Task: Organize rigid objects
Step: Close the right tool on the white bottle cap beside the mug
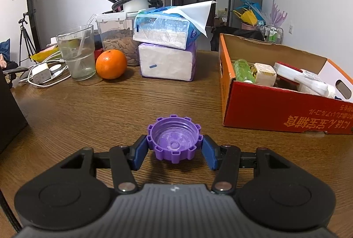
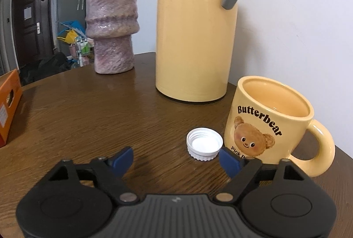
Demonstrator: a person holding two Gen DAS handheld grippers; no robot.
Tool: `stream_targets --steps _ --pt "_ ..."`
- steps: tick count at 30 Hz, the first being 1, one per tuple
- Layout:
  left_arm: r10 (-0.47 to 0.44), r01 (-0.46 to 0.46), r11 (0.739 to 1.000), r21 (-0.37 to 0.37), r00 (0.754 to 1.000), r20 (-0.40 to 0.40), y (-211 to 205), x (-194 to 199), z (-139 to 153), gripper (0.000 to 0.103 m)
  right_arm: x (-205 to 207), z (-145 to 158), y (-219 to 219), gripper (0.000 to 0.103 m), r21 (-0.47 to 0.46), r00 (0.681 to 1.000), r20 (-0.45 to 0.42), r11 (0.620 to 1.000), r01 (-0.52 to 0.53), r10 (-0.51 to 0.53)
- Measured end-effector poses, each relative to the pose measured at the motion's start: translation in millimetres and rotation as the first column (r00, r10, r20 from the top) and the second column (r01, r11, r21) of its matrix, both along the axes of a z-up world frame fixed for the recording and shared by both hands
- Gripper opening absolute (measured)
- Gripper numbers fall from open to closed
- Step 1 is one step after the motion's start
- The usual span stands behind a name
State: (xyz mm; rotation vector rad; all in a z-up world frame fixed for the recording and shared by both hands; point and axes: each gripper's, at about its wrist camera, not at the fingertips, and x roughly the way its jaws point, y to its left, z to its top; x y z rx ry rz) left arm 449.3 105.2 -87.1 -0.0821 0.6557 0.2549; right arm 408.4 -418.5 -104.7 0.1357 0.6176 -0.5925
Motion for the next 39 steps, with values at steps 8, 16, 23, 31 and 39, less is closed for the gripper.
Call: stream_targets --steps 8,16,23,31,39 --pt "0.001 -0.001 1.000 -0.003 1.000 0.010 0 -3 2 0.054 14 -4 -5 0.075 0.016 0.997 -0.031 0.997 0.075 -0.074" --pt "-0.003 0.003 1.000 -0.007 1.000 0.019 0 -5 3 0.054 30 -5 -7 0.073 0.032 0.984 -0.038 0.984 0.175 -0.174" --pt "-0.012 0.012 1.000 -0.014 1.000 0.024 -1 -7 4 0.054 46 -4 -1 0.071 0.031 0.967 -0.042 0.967 0.252 -0.250" --pt "-0.033 0.033 0.999 -0.015 0.999 0.041 -6 -11 7 0.054 61 -5 -3 0.071 0.036 0.940 -0.043 0.940 0.339 -0.337" --pt "-0.065 0.066 0.997 -0.028 0.997 0.042 -11 -12 8 0.054 66 -5 -15 0.053 0.067 0.905 -0.021 0.903 0.425 -0.424"
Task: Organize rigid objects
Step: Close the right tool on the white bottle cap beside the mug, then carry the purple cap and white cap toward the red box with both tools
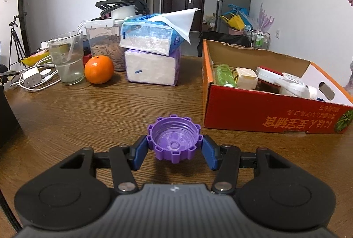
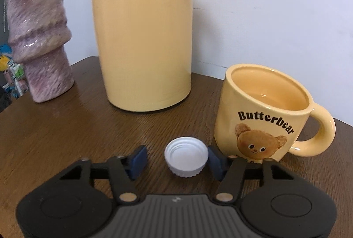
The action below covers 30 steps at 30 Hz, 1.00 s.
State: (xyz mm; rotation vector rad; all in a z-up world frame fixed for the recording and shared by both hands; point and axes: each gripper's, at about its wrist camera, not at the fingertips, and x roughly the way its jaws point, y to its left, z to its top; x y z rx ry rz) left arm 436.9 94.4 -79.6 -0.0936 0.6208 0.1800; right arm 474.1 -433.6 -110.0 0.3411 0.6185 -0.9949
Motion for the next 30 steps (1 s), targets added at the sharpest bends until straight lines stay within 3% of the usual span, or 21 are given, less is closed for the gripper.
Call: stream_targets --steps 3,15,30 --pt "-0.013 0.013 1.000 -0.002 1.000 0.004 -1 -1 0 0.054 1 0 -1 0.040 -0.008 1.000 0.004 1.000 0.007 -0.007" --pt "-0.011 0.011 1.000 0.004 1.000 0.015 -2 -4 2 0.054 -8 2 3 0.039 -0.005 0.999 0.036 0.999 -0.031 0.031" --pt "0.025 -0.026 1.000 0.015 0.998 0.056 0 -36 11 0.054 -63 20 43 0.039 -0.088 0.974 0.090 0.975 -0.202 0.210"
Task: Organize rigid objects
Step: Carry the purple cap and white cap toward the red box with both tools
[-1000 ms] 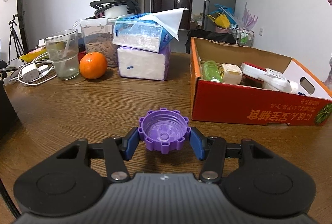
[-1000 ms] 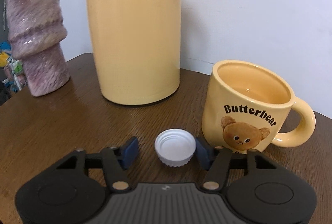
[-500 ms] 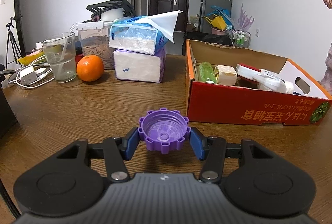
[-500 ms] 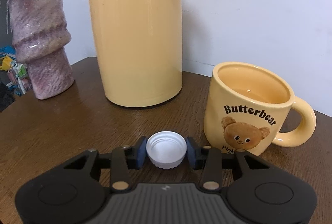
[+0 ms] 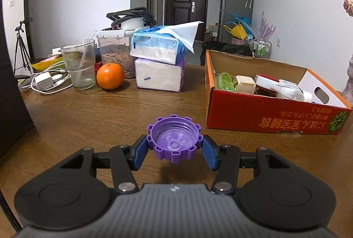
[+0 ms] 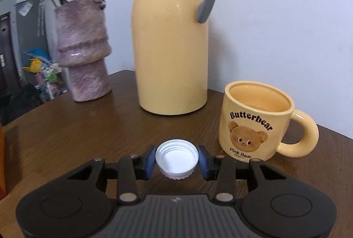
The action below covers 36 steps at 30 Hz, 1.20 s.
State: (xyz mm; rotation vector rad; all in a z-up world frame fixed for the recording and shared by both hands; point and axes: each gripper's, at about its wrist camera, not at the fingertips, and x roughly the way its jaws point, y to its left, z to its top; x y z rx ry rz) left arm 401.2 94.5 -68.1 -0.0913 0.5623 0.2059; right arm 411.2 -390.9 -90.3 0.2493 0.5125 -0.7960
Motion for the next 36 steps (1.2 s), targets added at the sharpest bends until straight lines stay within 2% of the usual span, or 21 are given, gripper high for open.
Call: stream_targets --steps 9,17,36 --pt "-0.006 0.005 1.000 0.021 1.000 0.029 -10 -33 6 0.054 -26 8 21 0.039 -0.015 0.995 0.011 0.995 -0.100 0.101" --pt "-0.014 0.013 1.000 0.024 0.999 0.051 -21 -59 10 0.054 -47 12 46 0.039 -0.031 0.978 0.013 0.977 -0.210 0.210" --pt "-0.075 0.074 0.997 0.023 0.996 0.051 -58 -87 11 0.054 -72 14 125 0.039 -0.060 0.891 0.004 0.889 -0.453 0.454"
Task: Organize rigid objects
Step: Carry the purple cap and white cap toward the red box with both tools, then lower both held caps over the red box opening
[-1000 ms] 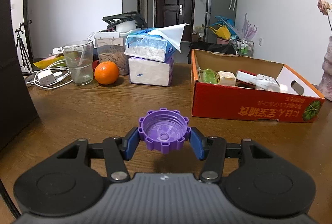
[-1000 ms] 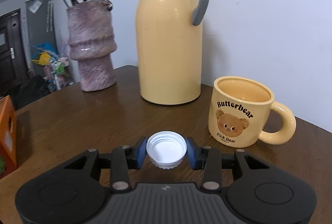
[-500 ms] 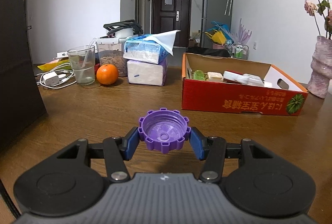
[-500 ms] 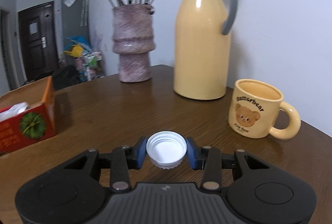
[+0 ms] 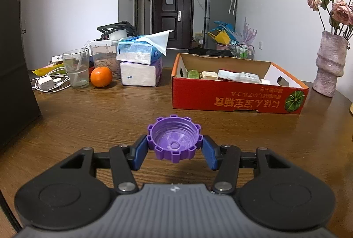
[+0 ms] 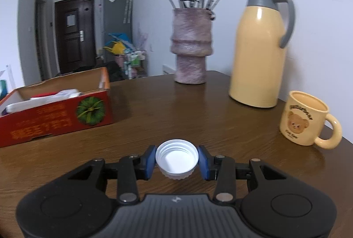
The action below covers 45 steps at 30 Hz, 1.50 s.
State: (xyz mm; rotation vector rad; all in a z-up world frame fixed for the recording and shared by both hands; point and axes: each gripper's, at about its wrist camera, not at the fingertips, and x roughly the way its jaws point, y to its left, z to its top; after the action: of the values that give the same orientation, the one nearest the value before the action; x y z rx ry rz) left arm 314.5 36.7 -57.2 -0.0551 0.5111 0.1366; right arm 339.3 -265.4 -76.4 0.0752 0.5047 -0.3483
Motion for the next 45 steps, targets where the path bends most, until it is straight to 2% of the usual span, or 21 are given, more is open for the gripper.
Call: stream_targets --steps 14,22,32,45 --pt "-0.032 0.032 0.999 -0.011 0.999 -0.008 -24 -5 -1 0.054 -12 3 64 0.039 -0.014 0.983 0.003 0.983 -0.183 0.183" --pt "-0.056 0.056 0.998 -0.008 0.998 -0.002 -38 -3 1 0.054 -15 6 83 0.039 0.003 0.963 -0.001 0.963 -0.268 0.268" --pt "-0.029 0.029 0.999 -0.023 0.999 0.016 -36 17 15 0.054 -3 19 89 0.039 0.007 0.952 0.025 0.952 -0.306 0.306" --pt "-0.008 0.010 0.999 -0.038 0.999 0.054 -37 54 33 0.054 38 46 87 0.039 0.001 0.949 0.087 0.953 -0.303 0.302"
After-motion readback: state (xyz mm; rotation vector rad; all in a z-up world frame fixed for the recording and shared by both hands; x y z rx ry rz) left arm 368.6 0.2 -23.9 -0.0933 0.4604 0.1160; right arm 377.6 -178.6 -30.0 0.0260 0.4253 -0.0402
